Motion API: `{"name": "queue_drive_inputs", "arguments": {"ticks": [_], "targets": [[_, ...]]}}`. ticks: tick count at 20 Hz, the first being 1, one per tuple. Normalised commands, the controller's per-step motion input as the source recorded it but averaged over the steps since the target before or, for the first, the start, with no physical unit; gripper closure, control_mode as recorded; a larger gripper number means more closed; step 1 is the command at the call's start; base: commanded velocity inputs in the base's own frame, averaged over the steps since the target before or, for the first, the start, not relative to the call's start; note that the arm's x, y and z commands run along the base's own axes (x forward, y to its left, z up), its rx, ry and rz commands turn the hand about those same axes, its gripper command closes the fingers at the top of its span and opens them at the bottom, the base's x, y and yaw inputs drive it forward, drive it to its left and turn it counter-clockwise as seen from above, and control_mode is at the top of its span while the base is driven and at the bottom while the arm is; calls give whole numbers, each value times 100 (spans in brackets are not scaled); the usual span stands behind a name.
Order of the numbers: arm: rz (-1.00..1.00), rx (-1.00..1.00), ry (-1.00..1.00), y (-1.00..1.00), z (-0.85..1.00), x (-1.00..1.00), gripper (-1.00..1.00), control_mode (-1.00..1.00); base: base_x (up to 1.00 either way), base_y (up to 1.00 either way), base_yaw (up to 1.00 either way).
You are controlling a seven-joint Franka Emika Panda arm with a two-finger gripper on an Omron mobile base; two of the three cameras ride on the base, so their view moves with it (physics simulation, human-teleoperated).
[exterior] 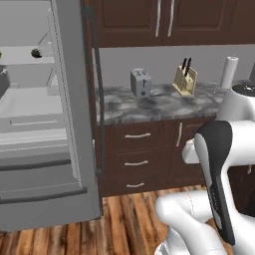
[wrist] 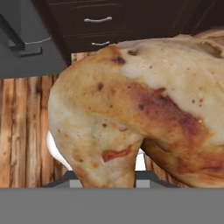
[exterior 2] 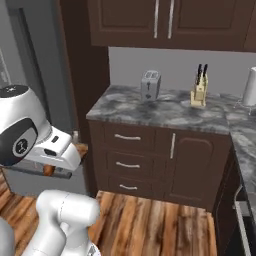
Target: Gather the broccoli and squash from the fridge and place them on a tray on the dining counter. Then gather the chicken drumsticks from the fridge and place them on the other tray.
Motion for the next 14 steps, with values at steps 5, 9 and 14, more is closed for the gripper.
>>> {"name": "queue_drive_inputs", "arguments": {"ticks": [5,9,14], "targets": [[0,0,0,0,0,0,100,100,-77,-82,-22],[0,0,0,0,0,0,100,100,-100,-50,-23],[0,0,0,0,0,0,100,100,-100,-22,-20]]}}
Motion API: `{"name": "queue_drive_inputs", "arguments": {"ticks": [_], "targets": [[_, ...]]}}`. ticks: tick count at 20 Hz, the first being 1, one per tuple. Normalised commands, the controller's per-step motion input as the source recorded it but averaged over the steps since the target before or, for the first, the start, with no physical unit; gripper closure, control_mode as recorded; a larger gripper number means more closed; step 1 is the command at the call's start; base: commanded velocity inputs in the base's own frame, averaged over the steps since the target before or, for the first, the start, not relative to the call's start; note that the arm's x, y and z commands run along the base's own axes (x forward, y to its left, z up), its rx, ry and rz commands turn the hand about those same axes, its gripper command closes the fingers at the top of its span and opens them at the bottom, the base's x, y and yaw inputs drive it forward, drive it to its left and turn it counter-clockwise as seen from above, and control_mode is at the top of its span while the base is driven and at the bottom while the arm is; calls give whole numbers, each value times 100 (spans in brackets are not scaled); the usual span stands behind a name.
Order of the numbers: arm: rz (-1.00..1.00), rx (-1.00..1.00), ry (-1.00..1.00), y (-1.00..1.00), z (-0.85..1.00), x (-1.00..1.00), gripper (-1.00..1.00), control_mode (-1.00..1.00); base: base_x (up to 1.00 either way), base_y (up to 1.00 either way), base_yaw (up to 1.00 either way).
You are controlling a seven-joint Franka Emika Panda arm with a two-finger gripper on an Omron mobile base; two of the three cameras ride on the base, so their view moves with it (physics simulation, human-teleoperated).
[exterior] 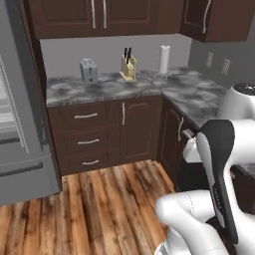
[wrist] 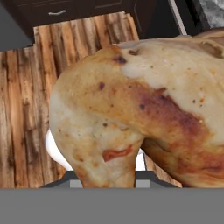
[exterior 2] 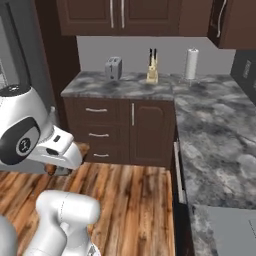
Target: Gather the broccoli and squash from the fridge and place them on a tray on the dining counter. Then gather the chicken drumsticks from the fridge and place them on the other tray.
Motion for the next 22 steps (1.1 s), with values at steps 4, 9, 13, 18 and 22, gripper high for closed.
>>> {"name": "queue_drive_inputs", "arguments": {"ticks": [4,9,13,18,22], "targets": [[0,0,0,0,0,0,100,100,-100,-2,-22],[0,0,0,0,0,0,100,100,-100,-8,-21],[0,0,0,0,0,0,100,100,-100,-14,-20],[0,0,0,0,0,0,100,100,-100,-18,-20],[0,0,0,0,0,0,100,100,-100,-25,-19]]}}
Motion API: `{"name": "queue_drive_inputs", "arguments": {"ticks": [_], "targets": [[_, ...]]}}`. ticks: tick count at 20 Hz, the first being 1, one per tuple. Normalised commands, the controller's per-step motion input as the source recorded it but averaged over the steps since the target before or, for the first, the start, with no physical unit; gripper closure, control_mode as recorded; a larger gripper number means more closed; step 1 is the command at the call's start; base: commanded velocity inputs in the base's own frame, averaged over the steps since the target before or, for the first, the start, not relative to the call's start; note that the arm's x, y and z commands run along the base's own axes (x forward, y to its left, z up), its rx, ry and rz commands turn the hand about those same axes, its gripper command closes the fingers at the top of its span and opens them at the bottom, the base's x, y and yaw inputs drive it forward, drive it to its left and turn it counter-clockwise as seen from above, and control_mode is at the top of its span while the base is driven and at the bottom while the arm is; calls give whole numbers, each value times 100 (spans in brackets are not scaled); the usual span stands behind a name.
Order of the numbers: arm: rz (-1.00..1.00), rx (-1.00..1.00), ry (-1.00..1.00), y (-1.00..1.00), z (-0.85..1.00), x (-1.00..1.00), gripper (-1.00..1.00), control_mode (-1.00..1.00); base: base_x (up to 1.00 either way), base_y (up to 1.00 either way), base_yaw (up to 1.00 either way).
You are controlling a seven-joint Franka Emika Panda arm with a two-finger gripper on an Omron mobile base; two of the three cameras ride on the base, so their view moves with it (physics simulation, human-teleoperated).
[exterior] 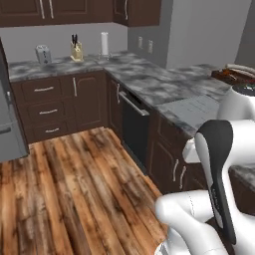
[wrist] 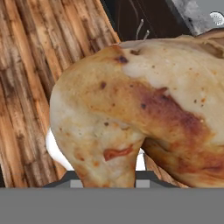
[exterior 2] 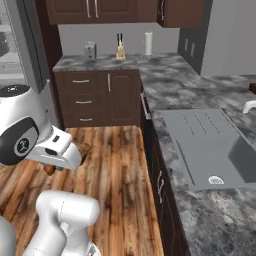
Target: Gather the broccoli and squash from the fridge and place them on a tray on the dining counter. Then gather the chicken drumsticks from the fridge and place them on the other tray.
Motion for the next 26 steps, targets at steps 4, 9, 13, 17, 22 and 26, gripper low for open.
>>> {"name": "queue_drive_inputs", "arguments": {"ticks": [4,9,13,17,22,26], "targets": [[0,0,0,0,0,0,100,100,-100,-28,-19],[0,0,0,0,0,0,100,100,-100,-35,-23],[0,0,0,0,0,0,100,100,-98,-69,-22],[0,0,0,0,0,0,100,100,-75,-98,-14],[0,0,0,0,0,0,100,100,-9,-100,-2],[0,0,0,0,0,0,100,100,1,-100,0]]}}
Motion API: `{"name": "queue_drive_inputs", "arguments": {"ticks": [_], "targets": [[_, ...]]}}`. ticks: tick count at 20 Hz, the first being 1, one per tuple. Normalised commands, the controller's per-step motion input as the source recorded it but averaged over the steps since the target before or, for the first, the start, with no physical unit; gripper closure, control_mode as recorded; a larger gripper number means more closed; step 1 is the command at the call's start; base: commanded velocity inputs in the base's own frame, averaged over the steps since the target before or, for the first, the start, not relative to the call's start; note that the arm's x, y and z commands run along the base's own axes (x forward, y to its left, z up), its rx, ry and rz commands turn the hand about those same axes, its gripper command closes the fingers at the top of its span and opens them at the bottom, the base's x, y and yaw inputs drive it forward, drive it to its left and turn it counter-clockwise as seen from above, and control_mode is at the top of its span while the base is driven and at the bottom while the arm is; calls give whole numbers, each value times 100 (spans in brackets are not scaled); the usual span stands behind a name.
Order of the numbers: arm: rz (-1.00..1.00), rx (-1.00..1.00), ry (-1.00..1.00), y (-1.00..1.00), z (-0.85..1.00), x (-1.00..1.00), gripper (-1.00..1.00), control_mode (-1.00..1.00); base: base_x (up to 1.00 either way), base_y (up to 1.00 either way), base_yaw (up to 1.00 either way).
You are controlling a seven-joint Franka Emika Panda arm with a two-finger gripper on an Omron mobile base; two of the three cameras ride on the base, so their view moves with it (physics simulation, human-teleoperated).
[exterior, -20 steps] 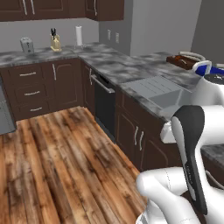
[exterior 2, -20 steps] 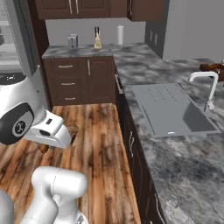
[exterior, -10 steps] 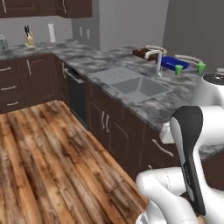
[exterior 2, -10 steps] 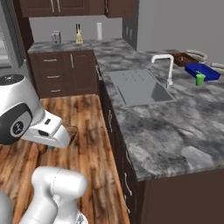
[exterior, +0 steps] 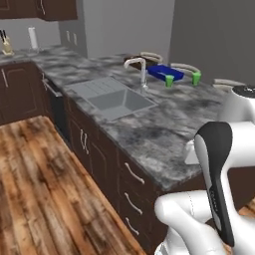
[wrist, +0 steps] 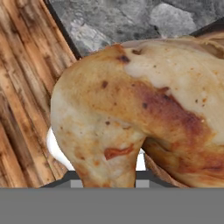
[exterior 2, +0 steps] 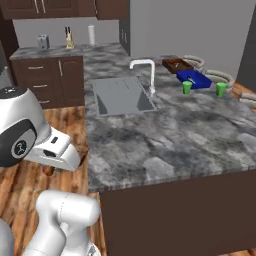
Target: Gather the broccoli and squash from the fridge and place them on a tray on the dining counter. Then gather the chicken drumsticks from the fridge and place them on the other tray.
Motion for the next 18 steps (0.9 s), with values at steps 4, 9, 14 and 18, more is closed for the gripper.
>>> {"name": "queue_drive_inputs", "arguments": {"ticks": [4,9,14,18], "targets": [[0,0,0,0,0,0,100,100,4,-100,0],[0,0,0,0,0,0,100,100,8,-100,0],[0,0,0,0,0,0,100,100,12,-100,1],[0,0,0,0,0,0,100,100,15,-100,2]]}}
